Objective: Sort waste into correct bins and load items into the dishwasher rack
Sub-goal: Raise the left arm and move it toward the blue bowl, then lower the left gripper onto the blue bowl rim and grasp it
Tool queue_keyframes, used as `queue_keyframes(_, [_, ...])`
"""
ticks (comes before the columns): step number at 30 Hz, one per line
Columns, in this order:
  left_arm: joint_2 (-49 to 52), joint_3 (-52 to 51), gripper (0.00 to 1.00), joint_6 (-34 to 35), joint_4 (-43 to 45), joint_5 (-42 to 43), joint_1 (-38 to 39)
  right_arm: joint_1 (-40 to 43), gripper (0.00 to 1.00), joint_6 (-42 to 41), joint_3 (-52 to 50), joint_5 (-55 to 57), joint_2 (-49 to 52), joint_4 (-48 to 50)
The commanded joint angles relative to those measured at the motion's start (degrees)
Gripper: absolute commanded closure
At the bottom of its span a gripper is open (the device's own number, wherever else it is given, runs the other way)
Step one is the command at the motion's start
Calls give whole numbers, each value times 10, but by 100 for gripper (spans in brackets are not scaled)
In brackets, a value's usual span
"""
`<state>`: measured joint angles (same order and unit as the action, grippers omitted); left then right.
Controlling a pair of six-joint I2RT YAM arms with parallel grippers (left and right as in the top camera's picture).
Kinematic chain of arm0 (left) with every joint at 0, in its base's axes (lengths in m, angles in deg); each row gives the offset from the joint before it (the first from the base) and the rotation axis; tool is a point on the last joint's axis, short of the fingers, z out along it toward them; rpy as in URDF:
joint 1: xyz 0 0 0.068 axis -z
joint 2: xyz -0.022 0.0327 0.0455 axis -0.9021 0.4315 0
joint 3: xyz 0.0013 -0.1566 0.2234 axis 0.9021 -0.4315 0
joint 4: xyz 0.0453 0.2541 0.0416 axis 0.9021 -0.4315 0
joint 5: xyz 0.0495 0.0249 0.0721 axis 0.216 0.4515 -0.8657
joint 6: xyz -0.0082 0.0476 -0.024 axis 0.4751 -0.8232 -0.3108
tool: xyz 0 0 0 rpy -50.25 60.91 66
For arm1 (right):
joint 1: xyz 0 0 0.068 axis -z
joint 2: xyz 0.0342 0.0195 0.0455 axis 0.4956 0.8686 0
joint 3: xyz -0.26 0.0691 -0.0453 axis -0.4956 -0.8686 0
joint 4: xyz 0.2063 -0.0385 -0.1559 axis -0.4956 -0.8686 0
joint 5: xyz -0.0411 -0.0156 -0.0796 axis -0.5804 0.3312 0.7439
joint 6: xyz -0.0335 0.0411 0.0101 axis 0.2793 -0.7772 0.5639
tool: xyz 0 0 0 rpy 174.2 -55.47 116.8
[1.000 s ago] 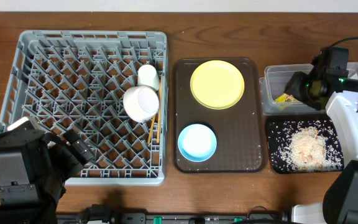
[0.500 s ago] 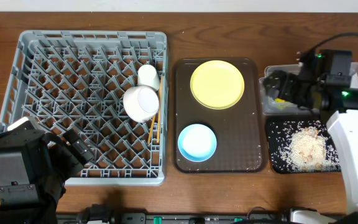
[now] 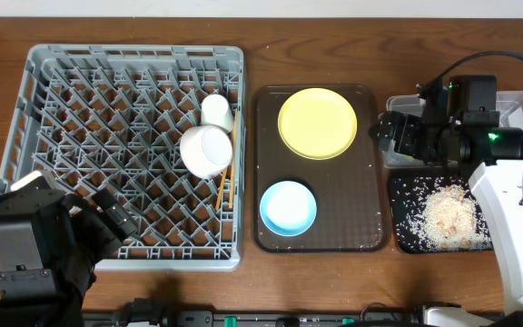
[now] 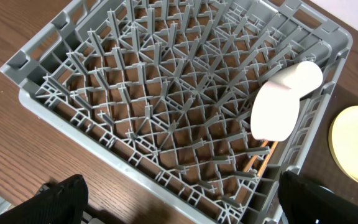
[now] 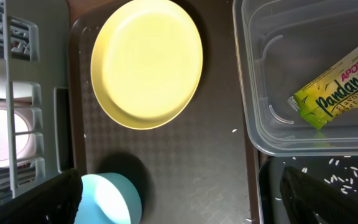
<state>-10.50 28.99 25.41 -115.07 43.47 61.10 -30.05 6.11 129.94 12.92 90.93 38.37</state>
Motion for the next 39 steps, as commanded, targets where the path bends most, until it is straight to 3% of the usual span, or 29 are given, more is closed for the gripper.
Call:
queue_keyframes(1, [-1, 1, 2, 0, 6, -14, -3, -5, 1, 7, 1, -4, 0, 0])
queue_keyframes(4, [-1, 1, 2, -3, 57, -77, -3, -5, 1, 7, 1, -4, 0, 0])
queue_keyframes(7, [-1, 1, 2, -3, 64, -78, -3, -5, 1, 7, 1, -4, 0, 0])
queue_keyframes(11, [-1, 1, 2, -1, 142, -76, -3, -5, 1, 7, 1, -4, 0, 0])
queue_keyframes(16, [-1, 1, 2, 20, 165, 30, -3, -5, 1, 7, 1, -4, 0, 0])
queue_keyframes(17, [-1, 1, 5, 20, 159, 70, -3, -5, 1, 7, 1, -4, 0, 0])
queue_keyframes(19, [2, 0, 53, 20, 138, 163, -3, -5, 1, 7, 1, -4, 0, 0])
queue_keyframes(20, [3, -4, 64, 20, 129, 200, -2, -5, 1, 7, 1, -4, 0, 0])
queue_keyframes(21, [4, -13, 68, 20, 120, 243, 0, -5, 1, 7, 1, -4, 0, 0])
queue_keyframes(24, [9, -46, 71, 20, 103, 286, 11, -5, 1, 7, 1, -4, 0, 0])
queue_keyframes(31, [32, -132, 70, 18, 103, 280, 77, -5, 1, 7, 1, -4, 0, 0])
queue_keyframes(39, [102, -139, 67, 58, 110, 198, 195, -5, 1, 7, 1, -4, 0, 0])
